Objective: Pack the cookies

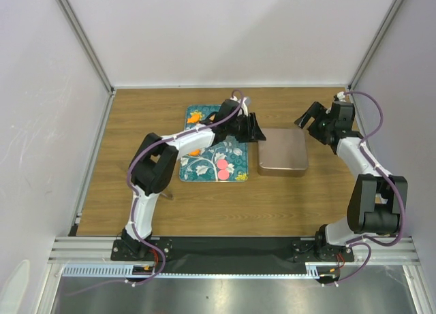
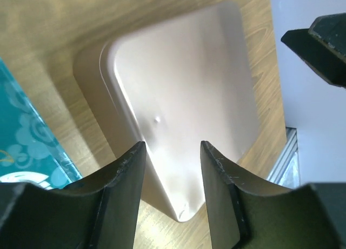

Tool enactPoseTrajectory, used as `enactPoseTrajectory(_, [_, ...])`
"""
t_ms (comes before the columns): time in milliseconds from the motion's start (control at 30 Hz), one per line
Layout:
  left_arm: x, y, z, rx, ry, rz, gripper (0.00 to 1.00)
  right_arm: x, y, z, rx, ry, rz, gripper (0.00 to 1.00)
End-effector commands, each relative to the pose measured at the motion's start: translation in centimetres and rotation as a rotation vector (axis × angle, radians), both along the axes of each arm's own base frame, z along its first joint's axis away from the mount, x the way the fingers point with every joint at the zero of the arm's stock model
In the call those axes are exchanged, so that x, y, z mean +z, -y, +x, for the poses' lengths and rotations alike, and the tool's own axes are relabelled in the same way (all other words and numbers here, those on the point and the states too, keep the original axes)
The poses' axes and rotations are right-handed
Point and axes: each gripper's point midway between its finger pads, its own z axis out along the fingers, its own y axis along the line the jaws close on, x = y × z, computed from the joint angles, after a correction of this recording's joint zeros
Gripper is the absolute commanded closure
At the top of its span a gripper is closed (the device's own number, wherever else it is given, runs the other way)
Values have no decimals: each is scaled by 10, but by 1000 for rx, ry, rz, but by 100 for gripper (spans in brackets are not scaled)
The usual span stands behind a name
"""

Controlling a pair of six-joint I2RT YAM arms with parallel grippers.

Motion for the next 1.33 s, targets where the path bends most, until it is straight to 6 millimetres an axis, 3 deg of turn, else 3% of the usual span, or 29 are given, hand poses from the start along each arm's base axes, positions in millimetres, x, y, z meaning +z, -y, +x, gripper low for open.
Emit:
enactPoseTrajectory(0, [69,-10,14,7,147,-26,49,24,10,-1,-29,19,-34,11])
enactPoseTrajectory(300, [127,-41,1,35,281,-10,49,65,3,-19,5,102,-39,9])
enactPoseTrajectory(333, [146,-46,-6,36,314,-27,49,68,0,-21,19,108,-36,9])
enactPoseTrajectory(367, [153,-50,-10,39,330,-32,49,76,-3,-27,29,127,-40,8])
enactPoseTrajectory(400, [148,-56,-17,36,324,-22,49,81,-7,-30,42,137,-47,8])
enactPoseTrajectory(433, [171,-63,-27,40,366,-53,48,84,-14,-33,59,147,-59,7])
enactPoseTrajectory(467, [166,-70,-34,38,360,-39,48,91,-17,-39,68,159,-67,7])
enactPoseTrajectory(533, [174,-82,-47,37,388,-29,48,99,-29,-47,99,180,-77,6])
enactPoseTrajectory(567, [199,-94,-59,45,442,-52,48,103,-39,-53,129,190,-79,6])
enactPoseTrajectory(600, [189,-104,-67,41,449,-17,48,113,-42,-60,138,218,-87,6])
enactPoseTrajectory(700, [199,-140,-94,68,528,30,45,129,-49,-78,152,262,-99,3])
enactPoseTrajectory(833, [203,-182,-125,104,600,89,43,137,-53,-98,180,286,-96,0])
enactPoseTrajectory(900, [191,-199,-135,115,615,138,42,136,-53,-106,180,283,-100,0])
enactPoseTrajectory(933, [199,-208,-144,126,651,128,42,135,-49,-111,167,290,-111,0])
enactPoseTrajectory(1000, [188,-223,-151,145,672,172,41,135,-46,-115,154,296,-125,0])
enactPoseTrajectory(1033, [194,-232,-156,169,704,165,40,136,-43,-117,142,304,-132,0])
enactPoseTrajectory(1300, [173,-249,-165,199,726,195,40,134,-40,-119,122,311,-138,0])
